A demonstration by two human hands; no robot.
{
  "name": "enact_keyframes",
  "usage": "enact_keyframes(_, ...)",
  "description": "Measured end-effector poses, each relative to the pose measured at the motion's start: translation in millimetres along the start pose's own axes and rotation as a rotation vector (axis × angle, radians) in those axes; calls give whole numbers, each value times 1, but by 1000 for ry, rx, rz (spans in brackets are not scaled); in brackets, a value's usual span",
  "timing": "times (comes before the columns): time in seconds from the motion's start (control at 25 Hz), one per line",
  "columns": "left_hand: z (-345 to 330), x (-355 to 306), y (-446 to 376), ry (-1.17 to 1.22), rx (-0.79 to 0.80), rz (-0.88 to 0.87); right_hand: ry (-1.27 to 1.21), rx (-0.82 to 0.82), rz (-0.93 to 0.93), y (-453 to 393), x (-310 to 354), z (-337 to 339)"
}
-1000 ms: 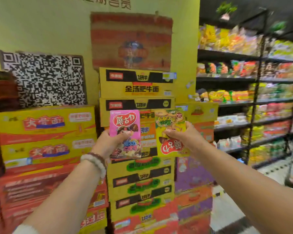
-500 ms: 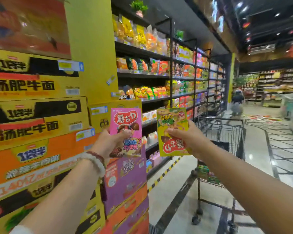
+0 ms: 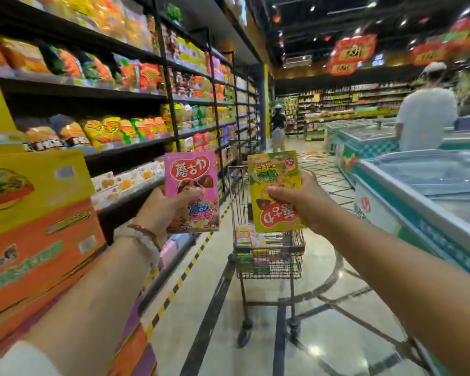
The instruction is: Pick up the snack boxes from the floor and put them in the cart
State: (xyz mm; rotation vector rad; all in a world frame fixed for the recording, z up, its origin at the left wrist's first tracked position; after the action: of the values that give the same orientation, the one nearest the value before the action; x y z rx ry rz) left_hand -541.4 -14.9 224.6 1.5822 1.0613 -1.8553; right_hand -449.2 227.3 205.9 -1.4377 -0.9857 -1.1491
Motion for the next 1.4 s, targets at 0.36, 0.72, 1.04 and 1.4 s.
enact_keyframes(0.36, -36, 108, -170, 63, 58, 100, 12, -41, -72, -124, -60, 121)
enact_keyframes(0.72, 6, 213, -333, 16, 119, 164, -39, -75, -162, -287, -160, 142)
enact_keyframes(1.04, 12, 313, -446, 143, 194, 277, -98, -151, -285, -385, -245, 181)
enact_keyframes(1.4, -9, 419, -579, 89, 156, 413, -88, -57, -405, -514, -334, 268)
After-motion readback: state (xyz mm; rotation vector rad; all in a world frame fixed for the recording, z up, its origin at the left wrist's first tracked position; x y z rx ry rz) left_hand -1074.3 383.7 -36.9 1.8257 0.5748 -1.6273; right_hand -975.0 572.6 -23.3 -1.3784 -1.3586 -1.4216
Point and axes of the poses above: each hand's wrist, its own y-axis away from the middle knuckle, its own z-axis out of the back of the hand, x = y × z, the point moved 10 cm from there along -y, towards the middle knuckle, and after that the axes turned 14 degrees about x, right-handed, at the moved point
